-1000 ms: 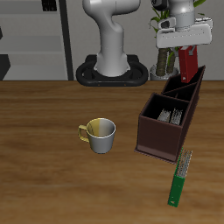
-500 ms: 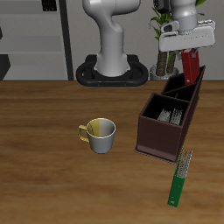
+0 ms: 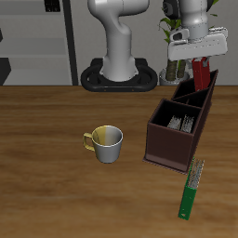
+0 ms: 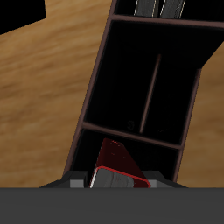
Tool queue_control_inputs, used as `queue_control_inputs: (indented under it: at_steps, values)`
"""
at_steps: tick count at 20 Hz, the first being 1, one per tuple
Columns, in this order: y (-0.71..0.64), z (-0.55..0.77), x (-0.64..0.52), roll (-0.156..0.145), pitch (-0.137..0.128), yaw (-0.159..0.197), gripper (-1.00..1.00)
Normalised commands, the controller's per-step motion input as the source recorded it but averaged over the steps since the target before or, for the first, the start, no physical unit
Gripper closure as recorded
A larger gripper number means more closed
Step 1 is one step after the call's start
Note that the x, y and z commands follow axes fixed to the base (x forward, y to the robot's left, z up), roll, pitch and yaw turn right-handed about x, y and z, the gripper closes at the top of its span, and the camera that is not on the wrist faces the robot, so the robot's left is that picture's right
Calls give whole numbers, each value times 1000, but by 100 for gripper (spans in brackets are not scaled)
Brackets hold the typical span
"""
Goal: Place the left yellow book into the left desk caddy's right compartment and place the right yellow book into the left desk caddy's right compartment and place the red book into the left desk caddy's left compartment
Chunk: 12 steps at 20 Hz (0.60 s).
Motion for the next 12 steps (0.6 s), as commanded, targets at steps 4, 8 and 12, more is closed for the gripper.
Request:
queue_control_inputs:
  at_steps: [4, 8, 12]
  values:
    - [44, -113, 28, 8, 14, 7, 100]
    - [81, -198, 90, 19, 22, 39, 100]
    - [65, -131, 47, 8, 25, 9, 100]
